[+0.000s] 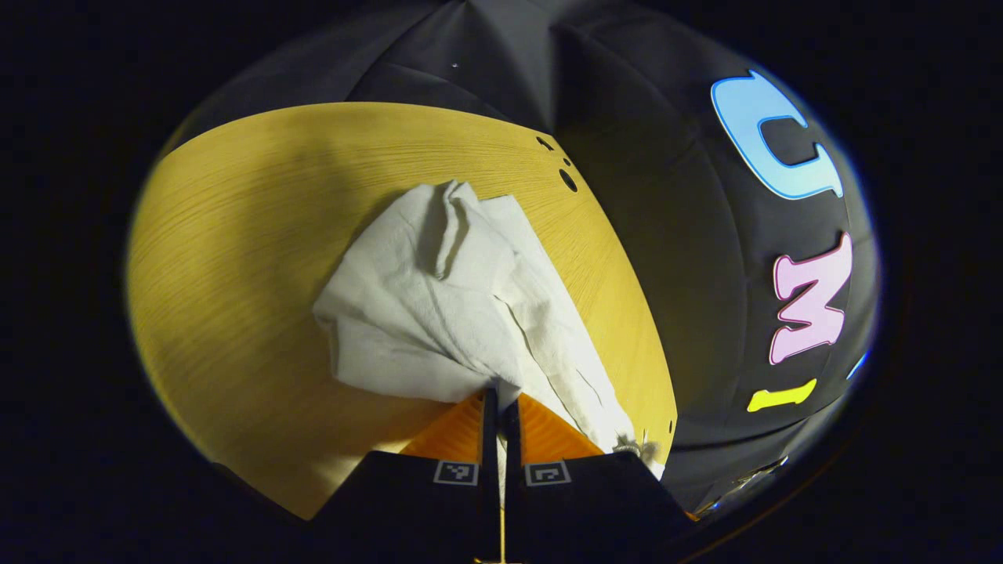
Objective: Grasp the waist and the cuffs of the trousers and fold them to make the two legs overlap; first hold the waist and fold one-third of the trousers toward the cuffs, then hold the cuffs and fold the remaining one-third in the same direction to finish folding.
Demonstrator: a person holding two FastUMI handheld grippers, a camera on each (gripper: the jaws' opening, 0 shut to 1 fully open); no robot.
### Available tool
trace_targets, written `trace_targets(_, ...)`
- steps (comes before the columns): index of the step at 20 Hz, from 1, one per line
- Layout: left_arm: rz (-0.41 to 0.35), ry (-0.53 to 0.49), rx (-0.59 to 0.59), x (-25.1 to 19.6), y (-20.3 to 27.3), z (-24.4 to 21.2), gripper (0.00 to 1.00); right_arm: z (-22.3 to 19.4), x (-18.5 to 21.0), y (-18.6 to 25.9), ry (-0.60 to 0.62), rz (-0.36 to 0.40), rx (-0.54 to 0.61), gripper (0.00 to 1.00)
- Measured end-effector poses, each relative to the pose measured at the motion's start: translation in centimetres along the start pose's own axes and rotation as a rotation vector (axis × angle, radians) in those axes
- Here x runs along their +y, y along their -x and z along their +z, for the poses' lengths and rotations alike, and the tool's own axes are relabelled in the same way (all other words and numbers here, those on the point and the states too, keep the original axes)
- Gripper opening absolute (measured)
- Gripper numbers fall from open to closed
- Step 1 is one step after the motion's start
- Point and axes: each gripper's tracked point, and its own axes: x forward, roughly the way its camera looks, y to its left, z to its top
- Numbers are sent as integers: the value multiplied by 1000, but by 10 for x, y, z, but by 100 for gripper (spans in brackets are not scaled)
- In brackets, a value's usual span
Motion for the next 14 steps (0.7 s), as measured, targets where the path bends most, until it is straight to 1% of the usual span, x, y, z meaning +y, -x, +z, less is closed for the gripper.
trace_targets(1,1,0,0,0,0,-1,8,-1,-5,1,0,-9,4,60)
trace_targets(2,0,0,-1,0,-1,-1,8,-1,-3,8,-10,-14,-2,60)
trace_targets(4,-4,2,0,0,0,-2,8,5,-12,24,-43,-36,-25,60)
trace_targets(5,-11,2,-1,-1,1,-2,8,8,-20,31,-58,-50,-40,51)
trace_targets(6,-18,6,0,-2,2,-2,7,10,-31,36,-74,-70,-60,60)
trace_targets(7,-29,7,-5,-3,5,-1,8,15,-40,43,-89,-84,-78,51)
trace_targets(8,-45,8,-9,-7,7,-1,7,21,-52,52,-109,-105,-99,51)
trace_targets(9,-72,13,-17,-13,11,1,7,27,-66,60,-132,-127,-123,60)
trace_targets(10,-102,21,-28,-21,17,5,6,30,-80,70,-159,-149,-149,60)
trace_targets(12,-199,42,-50,-45,28,12,6,39,-104,90,-218,-183,-193,60)
trace_targets(14,-267,33,-68,-65,39,16,6,43,-126,103,-271,-213,-224,60)
